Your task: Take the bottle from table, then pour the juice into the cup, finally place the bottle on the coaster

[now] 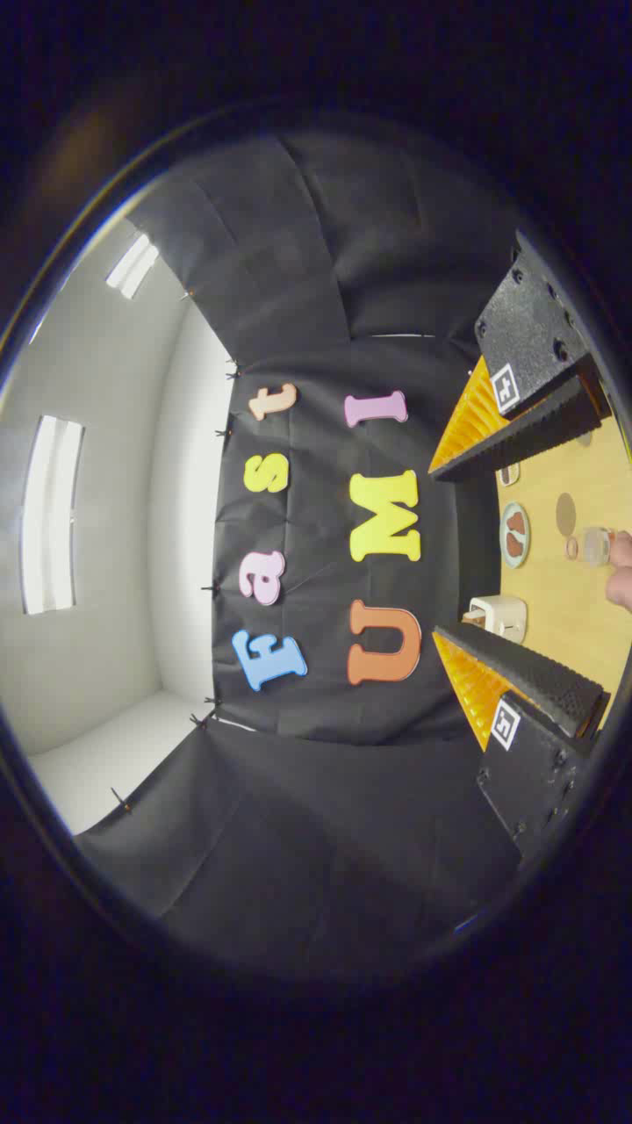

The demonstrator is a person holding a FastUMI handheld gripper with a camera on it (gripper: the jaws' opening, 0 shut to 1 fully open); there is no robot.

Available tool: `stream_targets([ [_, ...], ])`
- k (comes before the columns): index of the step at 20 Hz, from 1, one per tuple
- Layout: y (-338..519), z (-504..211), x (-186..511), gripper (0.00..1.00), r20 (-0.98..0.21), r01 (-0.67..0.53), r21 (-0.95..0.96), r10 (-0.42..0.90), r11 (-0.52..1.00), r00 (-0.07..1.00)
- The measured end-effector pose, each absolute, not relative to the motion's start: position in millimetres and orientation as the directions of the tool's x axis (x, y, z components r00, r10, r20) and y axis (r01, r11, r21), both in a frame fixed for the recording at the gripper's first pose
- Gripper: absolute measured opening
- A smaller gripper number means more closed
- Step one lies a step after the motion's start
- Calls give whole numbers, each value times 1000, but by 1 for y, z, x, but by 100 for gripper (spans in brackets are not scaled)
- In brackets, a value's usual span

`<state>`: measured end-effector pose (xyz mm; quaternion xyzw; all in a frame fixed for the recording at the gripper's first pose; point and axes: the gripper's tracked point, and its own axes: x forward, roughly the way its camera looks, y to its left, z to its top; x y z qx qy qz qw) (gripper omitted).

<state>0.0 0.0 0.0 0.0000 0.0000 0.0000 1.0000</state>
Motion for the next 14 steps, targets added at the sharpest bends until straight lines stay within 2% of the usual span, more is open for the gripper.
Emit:
stream_targets([
  [14,8,-13,3,100,-33,-20,3,20,1000,999],
])
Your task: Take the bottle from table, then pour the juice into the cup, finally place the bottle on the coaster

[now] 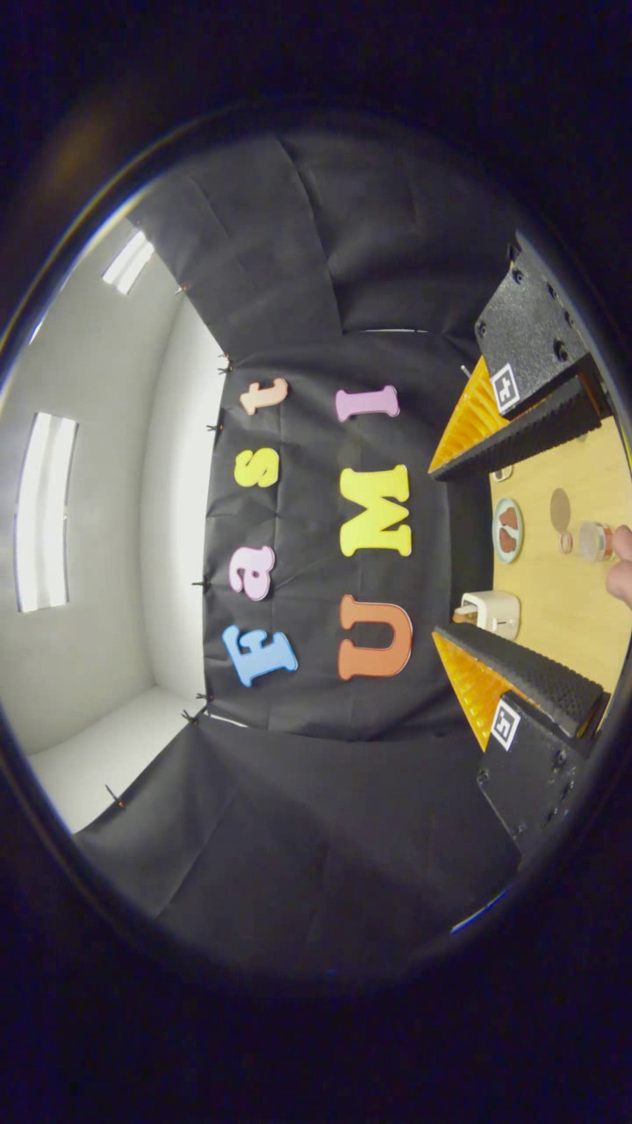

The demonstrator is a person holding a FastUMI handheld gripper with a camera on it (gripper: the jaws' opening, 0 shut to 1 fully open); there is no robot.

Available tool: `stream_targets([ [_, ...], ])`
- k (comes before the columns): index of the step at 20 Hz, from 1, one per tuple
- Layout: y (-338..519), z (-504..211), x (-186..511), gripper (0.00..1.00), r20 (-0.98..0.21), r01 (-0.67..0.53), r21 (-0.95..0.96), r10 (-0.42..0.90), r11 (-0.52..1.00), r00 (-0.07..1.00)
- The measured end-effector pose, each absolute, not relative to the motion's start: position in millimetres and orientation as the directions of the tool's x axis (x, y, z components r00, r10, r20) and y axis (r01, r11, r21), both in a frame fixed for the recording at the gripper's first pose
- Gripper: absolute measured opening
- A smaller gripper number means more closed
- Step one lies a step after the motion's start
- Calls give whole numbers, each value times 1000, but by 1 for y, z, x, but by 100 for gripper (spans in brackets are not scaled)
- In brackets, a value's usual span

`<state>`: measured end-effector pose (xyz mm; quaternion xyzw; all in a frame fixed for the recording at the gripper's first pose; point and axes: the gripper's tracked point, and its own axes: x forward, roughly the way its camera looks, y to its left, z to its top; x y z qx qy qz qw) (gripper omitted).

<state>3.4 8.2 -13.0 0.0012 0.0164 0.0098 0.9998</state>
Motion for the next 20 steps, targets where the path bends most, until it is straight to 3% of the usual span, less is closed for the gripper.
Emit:
stream_targets([
  [20,-9,-11,7,100,-36,-4,21,5,1000,999],
])
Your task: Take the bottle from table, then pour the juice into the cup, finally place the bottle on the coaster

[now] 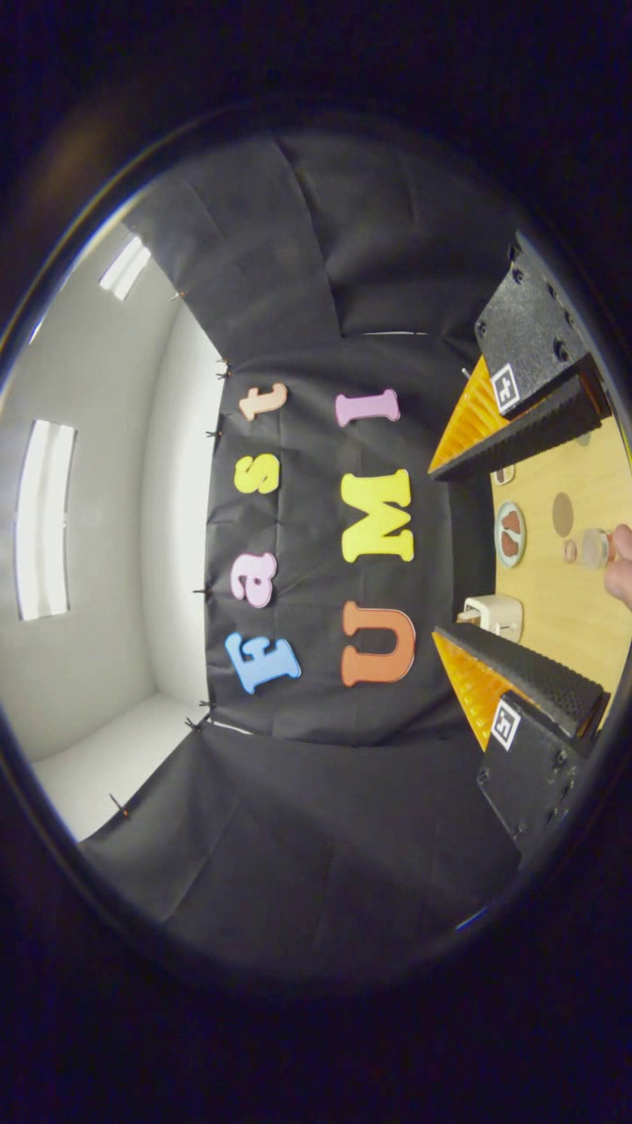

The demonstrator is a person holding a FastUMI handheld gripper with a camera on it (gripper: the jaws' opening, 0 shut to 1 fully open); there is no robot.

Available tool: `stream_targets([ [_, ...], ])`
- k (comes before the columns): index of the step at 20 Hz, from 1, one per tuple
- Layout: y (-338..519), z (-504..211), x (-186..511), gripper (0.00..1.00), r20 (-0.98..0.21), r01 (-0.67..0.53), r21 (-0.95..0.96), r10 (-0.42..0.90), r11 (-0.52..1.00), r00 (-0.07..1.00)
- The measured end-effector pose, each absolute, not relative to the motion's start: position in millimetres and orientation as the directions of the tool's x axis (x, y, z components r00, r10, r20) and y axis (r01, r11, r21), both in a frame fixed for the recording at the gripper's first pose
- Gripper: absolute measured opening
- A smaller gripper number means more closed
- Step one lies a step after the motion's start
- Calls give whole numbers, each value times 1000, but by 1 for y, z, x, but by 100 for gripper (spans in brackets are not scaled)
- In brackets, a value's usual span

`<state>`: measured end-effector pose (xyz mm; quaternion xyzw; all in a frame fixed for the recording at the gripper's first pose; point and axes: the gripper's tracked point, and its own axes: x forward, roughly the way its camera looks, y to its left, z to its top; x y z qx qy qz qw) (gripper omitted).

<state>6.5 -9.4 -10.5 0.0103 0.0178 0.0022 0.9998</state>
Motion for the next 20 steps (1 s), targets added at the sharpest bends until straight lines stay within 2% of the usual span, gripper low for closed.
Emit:
stream_targets([
  [8,-11,-66,-9,100,-89,-17,35,20,999,996],
  [15,-31,-175,-33,100,-233,44,-57,-56,997,971],
  [20,-26,-252,-39,100,-358,22,-154,-77,988,931],
])
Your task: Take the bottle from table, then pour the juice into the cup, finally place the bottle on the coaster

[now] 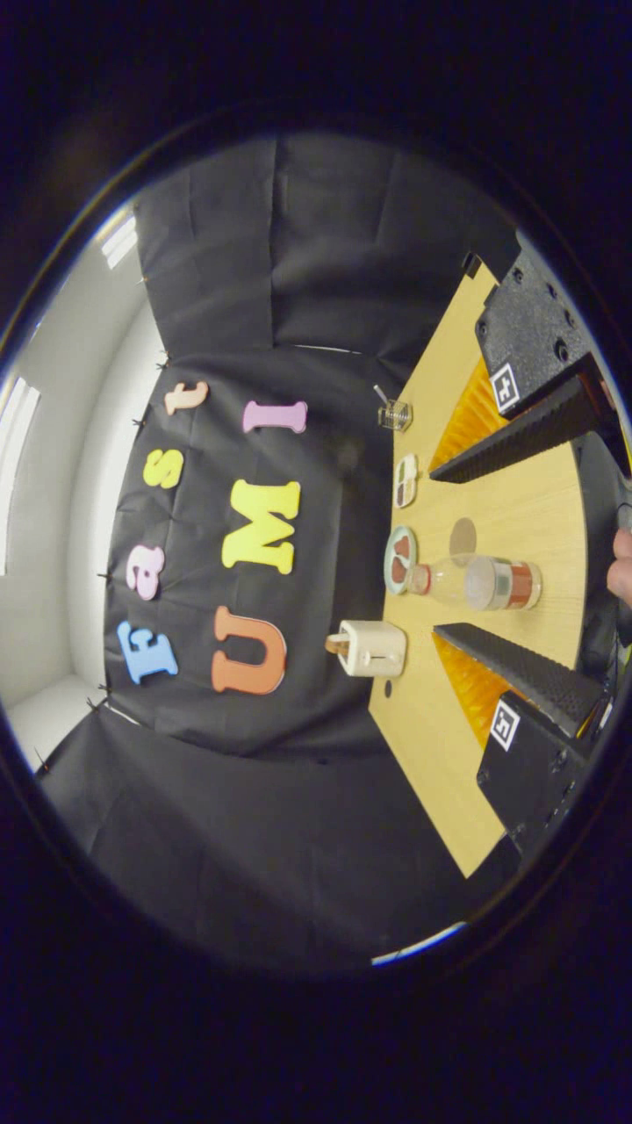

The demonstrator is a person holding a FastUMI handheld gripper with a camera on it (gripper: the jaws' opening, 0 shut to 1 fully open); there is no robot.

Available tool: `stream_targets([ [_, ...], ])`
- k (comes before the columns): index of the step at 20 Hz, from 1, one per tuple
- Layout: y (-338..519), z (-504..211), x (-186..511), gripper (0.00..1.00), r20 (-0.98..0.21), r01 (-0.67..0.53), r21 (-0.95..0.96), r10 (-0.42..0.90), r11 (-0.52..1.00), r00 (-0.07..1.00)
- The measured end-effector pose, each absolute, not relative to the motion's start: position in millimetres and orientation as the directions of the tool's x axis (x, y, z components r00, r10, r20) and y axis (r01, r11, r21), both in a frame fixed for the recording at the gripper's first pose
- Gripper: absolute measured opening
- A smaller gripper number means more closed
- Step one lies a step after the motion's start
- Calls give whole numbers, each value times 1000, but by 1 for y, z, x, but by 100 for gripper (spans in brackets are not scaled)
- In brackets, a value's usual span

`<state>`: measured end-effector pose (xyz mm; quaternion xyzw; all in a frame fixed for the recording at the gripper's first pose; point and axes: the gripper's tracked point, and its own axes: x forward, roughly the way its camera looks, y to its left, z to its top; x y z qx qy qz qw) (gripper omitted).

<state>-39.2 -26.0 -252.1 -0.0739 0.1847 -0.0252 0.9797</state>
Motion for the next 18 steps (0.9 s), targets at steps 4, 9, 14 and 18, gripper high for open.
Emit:
stream_targets([
  [4,-20,-303,-31,100,-426,-6,-240,-100,971,899],
  [9,-9,-353,-13,100,-483,-39,-250,-90,967,871],
  [14,-4,-389,2,100,-525,-32,-205,-83,978,847],
  [18,-2,-405,16,100,-540,-19,-178,-81,984,838],
])
